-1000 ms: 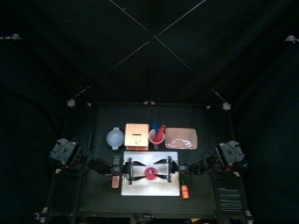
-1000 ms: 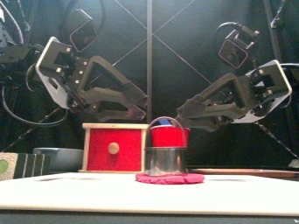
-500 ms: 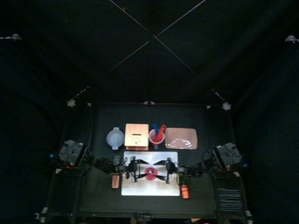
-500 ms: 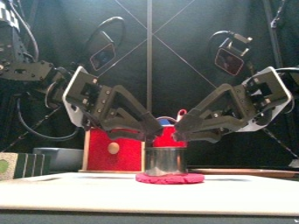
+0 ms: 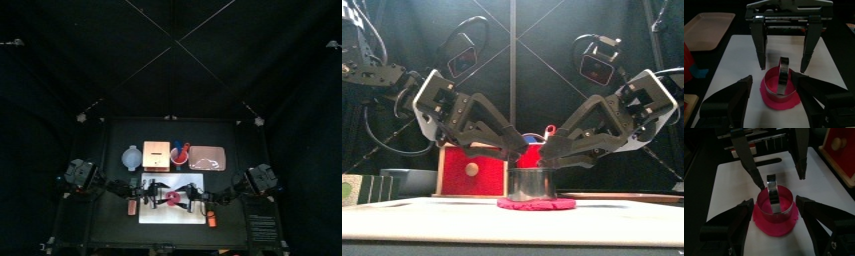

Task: Get the cutter from the drawer then cut the dough then place the extra dough in the bowl
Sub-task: Cut the dough

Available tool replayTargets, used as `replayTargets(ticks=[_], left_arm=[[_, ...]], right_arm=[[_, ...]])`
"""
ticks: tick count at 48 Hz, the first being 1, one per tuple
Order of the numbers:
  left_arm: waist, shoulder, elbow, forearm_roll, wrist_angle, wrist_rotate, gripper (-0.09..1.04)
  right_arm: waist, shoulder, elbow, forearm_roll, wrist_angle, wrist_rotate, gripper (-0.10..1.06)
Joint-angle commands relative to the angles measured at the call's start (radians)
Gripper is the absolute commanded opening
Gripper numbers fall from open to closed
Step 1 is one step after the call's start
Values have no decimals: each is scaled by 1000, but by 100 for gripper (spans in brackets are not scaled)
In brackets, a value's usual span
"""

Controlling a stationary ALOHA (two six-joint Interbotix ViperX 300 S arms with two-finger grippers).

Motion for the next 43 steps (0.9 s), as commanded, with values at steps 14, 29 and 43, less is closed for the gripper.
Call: replayTargets(ticks=[14, 29, 43], left_arm=[[-9, -20, -12, 55, 28, 2, 89], [-9, -17, -12, 57, 28, 2, 77], [-9, -17, -12, 55, 52, 2, 76]], right_arm=[[-6, -55, -18, -2, 46, 2, 97], [-8, -87, -14, -12, 46, -3, 93], [-9, -87, -12, -28, 71, 0, 72]])
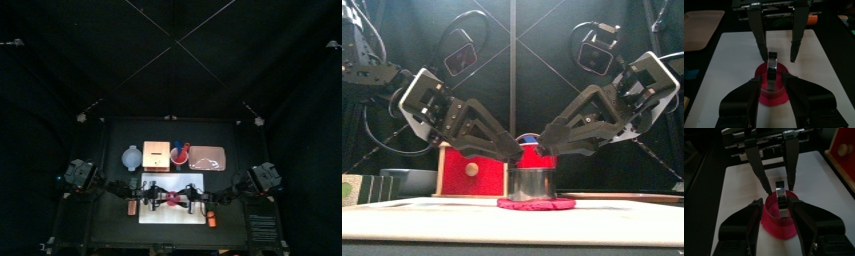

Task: Get the cutter from the drawer then cut the dough then place the extra dough in the bowl
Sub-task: Cut the dough

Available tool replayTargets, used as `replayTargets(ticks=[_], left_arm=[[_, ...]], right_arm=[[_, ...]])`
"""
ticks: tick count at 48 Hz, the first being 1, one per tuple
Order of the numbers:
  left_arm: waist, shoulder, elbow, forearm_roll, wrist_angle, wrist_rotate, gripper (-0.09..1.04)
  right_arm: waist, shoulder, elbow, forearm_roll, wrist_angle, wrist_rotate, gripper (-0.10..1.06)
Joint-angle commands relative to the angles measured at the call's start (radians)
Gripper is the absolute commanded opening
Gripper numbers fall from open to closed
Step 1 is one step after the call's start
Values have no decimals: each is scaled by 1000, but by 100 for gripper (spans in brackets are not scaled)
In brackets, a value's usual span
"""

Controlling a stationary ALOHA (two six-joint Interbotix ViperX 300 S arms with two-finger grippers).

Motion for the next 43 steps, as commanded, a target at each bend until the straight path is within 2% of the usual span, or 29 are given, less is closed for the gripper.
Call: replayTargets(ticks=[1, 7, 24, 43], left_arm=[[2, -17, -12, 2, 11, -2, 76], [2, -17, -15, 2, 23, -2, 76], [2, -18, -18, 6, 23, 0, 74], [3, -20, -18, 44, 55, -2, 56]], right_arm=[[-3, -40, -6, -2, 17, 3, 71], [-12, -37, -9, -2, 48, 5, 67], [-31, -35, -21, -9, 74, 3, 66], [-32, -35, -21, -12, 74, 5, 65]])
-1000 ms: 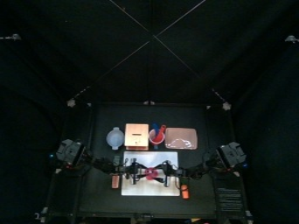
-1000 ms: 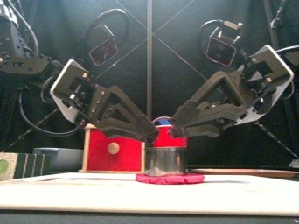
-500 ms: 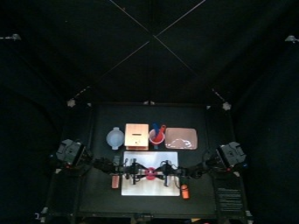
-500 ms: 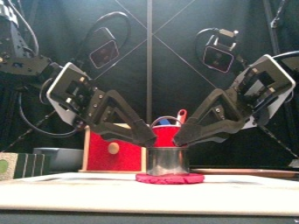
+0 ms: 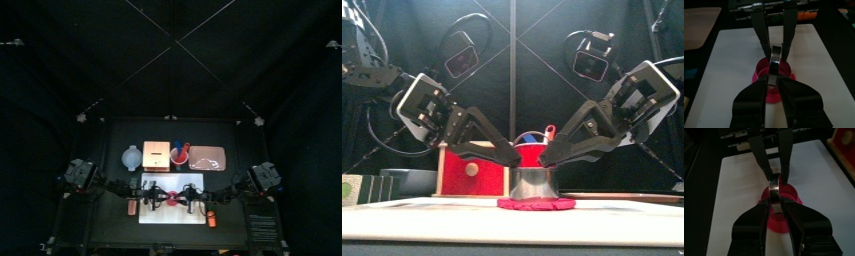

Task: Get the cutter from the drawer then cut the dough then place the extra dough in the bowl
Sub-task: Cut the dough

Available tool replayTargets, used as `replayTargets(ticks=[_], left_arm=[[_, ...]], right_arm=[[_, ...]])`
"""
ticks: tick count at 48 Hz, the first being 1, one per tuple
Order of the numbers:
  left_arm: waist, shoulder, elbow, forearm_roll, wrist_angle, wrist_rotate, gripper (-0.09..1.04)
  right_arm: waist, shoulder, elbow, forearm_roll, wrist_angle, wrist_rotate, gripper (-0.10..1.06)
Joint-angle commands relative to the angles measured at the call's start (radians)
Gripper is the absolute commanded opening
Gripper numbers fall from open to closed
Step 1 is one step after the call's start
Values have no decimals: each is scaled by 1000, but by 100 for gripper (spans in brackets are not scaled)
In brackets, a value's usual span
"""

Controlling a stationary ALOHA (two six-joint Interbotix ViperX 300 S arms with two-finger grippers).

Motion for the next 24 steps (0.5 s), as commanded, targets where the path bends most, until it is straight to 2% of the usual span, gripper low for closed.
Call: replayTargets(ticks=[1, 13, 24], left_arm=[[-2, -20, -18, 6, 26, -3, 55], [-2, -21, -18, 5, 67, -3, 50], [-2, -21, -18, 6, 69, -3, 50]], right_arm=[[-3, -35, -14, -2, -3, 0, 64], [-12, -37, -15, -9, 12, -3, 54], [-21, -34, -14, -12, 74, 0, 52]])
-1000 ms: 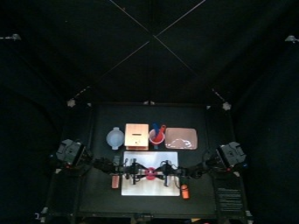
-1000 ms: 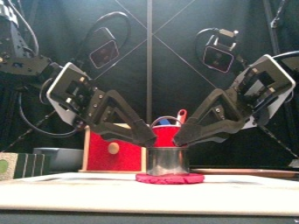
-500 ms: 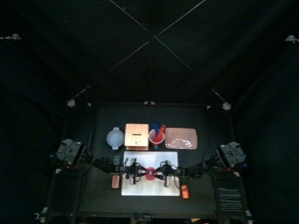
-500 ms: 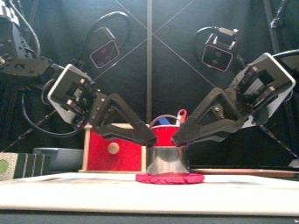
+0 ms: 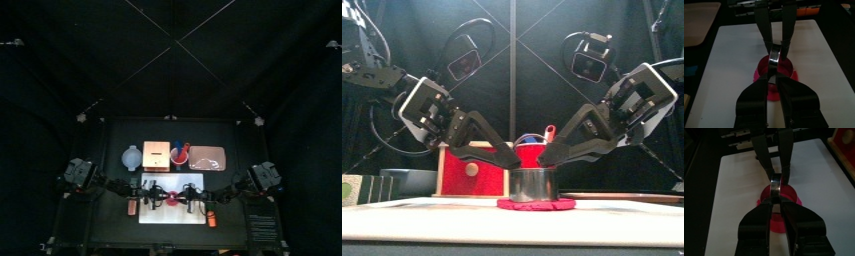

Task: Get the cutter from the drawer then cut the dough then place the extra dough in the bowl
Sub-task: Cut the dough

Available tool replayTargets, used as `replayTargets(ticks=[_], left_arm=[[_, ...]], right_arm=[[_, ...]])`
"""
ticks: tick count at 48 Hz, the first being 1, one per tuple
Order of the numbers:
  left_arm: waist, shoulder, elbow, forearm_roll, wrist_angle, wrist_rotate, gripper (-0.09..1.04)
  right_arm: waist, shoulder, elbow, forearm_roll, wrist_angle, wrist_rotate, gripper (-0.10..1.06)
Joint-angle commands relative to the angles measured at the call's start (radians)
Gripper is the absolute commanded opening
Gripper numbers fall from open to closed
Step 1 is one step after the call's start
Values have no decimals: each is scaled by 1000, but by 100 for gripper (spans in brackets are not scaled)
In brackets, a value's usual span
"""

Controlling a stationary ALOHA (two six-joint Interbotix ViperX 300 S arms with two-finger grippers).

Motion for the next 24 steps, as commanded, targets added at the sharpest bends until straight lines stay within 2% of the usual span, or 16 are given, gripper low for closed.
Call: replayTargets(ticks=[1, 15, 24], left_arm=[[-5, -15, -12, 5, 5, -2, 50], [-5, -14, -14, 5, 14, -2, 50], [-5, -15, -18, 5, 34, -2, 50]], right_arm=[[-8, -31, -11, 2, 32, 6, 52], [-17, -12, 5, 20, 92, 15, 49], [-15, -11, 5, 37, 172, 18, 41]])
